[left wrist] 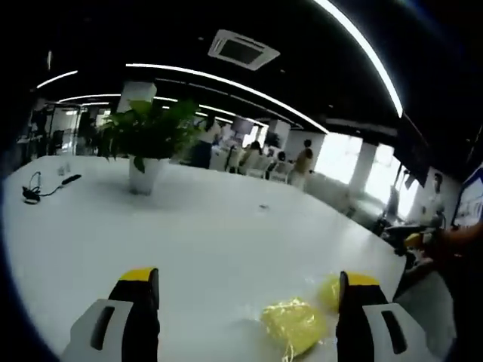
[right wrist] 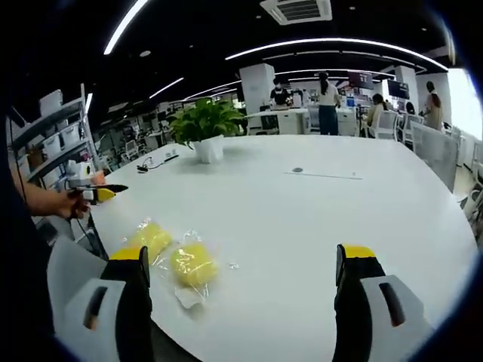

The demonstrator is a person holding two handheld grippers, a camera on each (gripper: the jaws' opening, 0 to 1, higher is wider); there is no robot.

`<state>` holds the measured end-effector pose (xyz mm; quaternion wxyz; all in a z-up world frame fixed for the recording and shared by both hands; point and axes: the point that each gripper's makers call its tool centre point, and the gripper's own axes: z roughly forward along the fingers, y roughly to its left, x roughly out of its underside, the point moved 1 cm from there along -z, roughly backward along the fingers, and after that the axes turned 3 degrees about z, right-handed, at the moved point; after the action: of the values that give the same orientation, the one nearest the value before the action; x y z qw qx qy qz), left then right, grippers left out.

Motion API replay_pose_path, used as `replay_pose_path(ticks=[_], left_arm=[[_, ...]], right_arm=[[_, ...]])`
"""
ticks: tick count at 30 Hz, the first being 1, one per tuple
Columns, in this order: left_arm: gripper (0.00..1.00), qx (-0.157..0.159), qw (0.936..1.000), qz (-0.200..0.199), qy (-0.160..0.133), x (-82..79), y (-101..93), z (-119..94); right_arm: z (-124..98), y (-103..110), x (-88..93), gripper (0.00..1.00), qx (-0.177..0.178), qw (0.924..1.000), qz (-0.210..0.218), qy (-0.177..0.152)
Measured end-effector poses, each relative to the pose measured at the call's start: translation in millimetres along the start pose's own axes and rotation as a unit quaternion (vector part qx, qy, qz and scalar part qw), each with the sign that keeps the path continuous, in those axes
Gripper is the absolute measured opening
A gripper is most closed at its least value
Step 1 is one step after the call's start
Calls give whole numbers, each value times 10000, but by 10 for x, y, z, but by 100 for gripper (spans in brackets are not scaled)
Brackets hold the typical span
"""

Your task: Compare the silicone blocks by pressing each to a similar depth, holding the contact briefly, and releasing to observe deformation and rebound differences across the visible hardness samples.

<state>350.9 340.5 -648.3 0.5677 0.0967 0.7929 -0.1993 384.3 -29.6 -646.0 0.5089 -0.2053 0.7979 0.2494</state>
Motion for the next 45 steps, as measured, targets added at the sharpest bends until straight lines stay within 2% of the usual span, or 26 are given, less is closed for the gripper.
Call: replay_pose_path(ticks=[2,3,5,9,15,17,18,20,23,24,27,32,34,38,40,45], left_arm=[[100,309,9993,-184,95,7,-138,-16],[100,348,9990,-261,88,1,-151,-17],[100,301,9994,-115,78,-2,-149,-36],[100,121,9996,212,173,46,-96,-76],[100,310,9985,433,123,106,-137,-151],[100,233,9986,468,87,106,-88,-178],[100,206,9990,391,71,99,-71,-186],[100,144,9994,308,59,81,-44,-202],[100,81,9979,637,37,29,-39,-214],[100,80,9979,634,71,19,-35,-215],[100,82,9985,531,76,-12,-32,-207],[100,217,9975,652,183,-60,-100,-153],[100,265,9970,718,106,-100,-110,-138],[100,284,9979,576,-2,-148,-121,-102],[100,267,9979,594,-5,-128,-89,-92],[100,282,9986,439,-3,-121,-114,-55]], right_arm=[[20,2,17,97,-18,9999,26,96],[31,6,38,97,-38,9999,6,158],[62,37,59,97,-160,9997,-37,168],[99,53,175,97,-278,9984,-120,485],[98,82,227,96,-479,9973,-213,505],[108,84,283,97,-530,9963,-373,566],[106,41,354,96,-438,9946,-596,725],[104,56,354,97,-433,9954,-548,662],[94,95,320,97,-460,9960,-542,542],[100,118,320,97,-527,9962,-480,504],[110,87,393,97,-503,9962,-334,624],[27,48,400,97,-390,9973,-206,588],[-4,26,413,97,-366,9974,-192,596],[-90,0,423,97,-333,9975,-136,603],[-107,-26,471,97,-309,9967,-214,718],[-153,-83,448,97,-259,9975,-154,637]])
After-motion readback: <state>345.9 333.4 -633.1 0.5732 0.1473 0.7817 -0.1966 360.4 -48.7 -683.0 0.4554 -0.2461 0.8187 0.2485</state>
